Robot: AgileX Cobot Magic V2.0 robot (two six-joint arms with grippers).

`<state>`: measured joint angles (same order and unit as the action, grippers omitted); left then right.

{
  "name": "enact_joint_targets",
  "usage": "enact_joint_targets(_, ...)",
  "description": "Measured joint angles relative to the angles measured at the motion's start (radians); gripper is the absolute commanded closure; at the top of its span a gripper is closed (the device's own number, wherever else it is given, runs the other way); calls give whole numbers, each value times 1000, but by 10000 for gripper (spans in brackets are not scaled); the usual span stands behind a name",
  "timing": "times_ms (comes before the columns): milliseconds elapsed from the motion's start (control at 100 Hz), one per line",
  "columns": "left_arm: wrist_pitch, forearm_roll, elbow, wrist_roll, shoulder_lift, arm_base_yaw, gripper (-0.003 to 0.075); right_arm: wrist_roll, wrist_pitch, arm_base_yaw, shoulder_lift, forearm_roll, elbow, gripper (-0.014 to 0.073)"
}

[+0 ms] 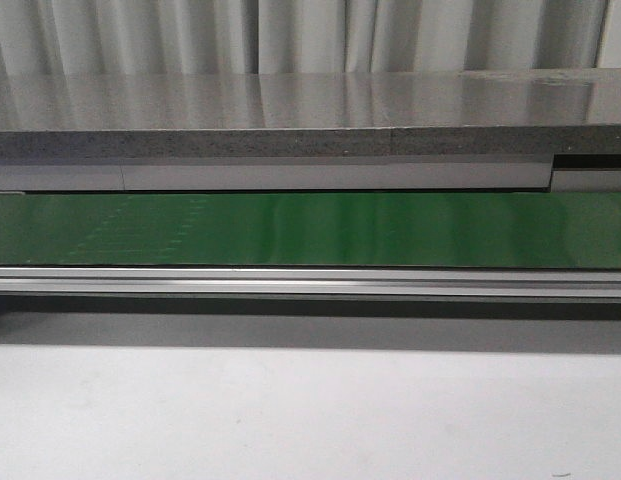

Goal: Move button from right to left
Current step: 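Reach the right gripper into the green tray and grasp the yellow button switch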

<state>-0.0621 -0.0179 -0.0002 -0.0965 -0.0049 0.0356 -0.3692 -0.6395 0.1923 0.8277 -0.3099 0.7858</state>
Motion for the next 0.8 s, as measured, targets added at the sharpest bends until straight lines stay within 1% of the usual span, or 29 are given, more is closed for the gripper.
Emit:
enact_joint_targets(270, 0, 0, 0, 0, 0, 0, 740, 0, 31, 125, 185, 15, 25, 652)
enact_joint_targets(450, 0, 0, 0, 0, 0, 0, 740, 0, 64, 198, 317, 63, 25, 652)
enact_joint_targets(650, 0, 0, 0, 0, 0, 0, 741, 64, 109, 262, 441, 120, 38, 652)
enact_joint_targets(800, 0, 0, 0, 0, 0, 0, 740, 116, 126, 285, 531, 128, 105, 650)
